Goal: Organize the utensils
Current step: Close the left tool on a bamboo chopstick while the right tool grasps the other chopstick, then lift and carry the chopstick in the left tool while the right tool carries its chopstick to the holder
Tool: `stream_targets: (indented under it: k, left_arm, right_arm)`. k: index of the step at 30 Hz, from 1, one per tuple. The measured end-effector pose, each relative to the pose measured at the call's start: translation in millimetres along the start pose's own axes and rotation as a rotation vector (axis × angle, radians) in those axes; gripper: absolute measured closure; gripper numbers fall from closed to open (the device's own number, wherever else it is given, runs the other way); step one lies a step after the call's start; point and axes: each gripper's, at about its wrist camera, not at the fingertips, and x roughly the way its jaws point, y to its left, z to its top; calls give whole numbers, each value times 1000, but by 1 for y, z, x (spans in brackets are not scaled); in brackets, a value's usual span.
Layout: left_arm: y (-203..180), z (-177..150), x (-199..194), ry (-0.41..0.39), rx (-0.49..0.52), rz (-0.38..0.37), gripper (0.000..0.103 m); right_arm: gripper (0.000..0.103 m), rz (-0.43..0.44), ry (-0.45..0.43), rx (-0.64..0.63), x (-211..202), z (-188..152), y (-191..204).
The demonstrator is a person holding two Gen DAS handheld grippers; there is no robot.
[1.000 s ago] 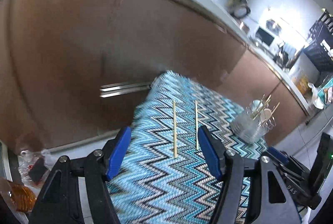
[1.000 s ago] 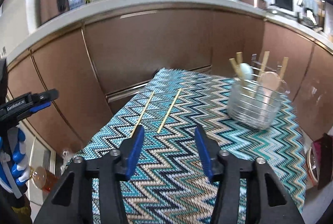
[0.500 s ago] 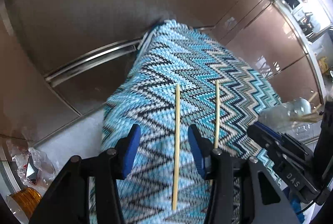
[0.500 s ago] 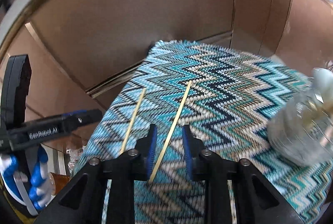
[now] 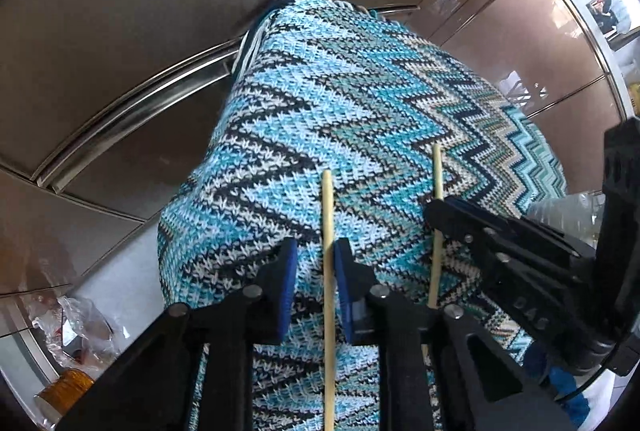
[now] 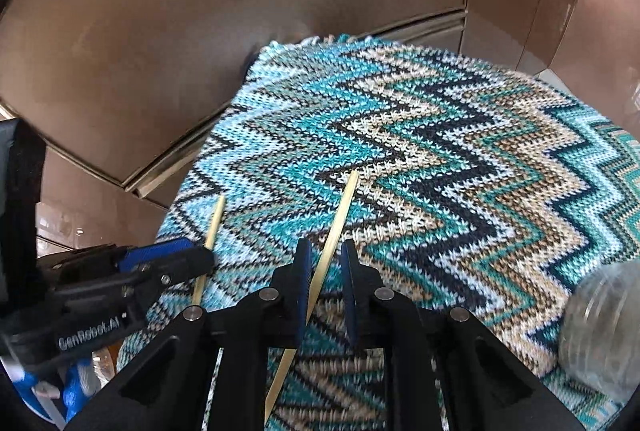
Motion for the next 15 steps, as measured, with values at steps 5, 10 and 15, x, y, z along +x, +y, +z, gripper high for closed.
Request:
stream_targets:
  k: [5, 10, 15]
  left_arm:
    - [-6, 2, 3, 10, 20, 39, 91]
    - [-12, 2, 5, 8, 30, 56, 98]
    - [-3, -7, -7, -38, -9, 12, 98]
  right_arm:
    - [90, -16, 9, -4, 10, 2, 2]
    - [97, 5, -7, 20, 9, 0, -1]
    - [97, 28, -38, 21, -7, -17, 0]
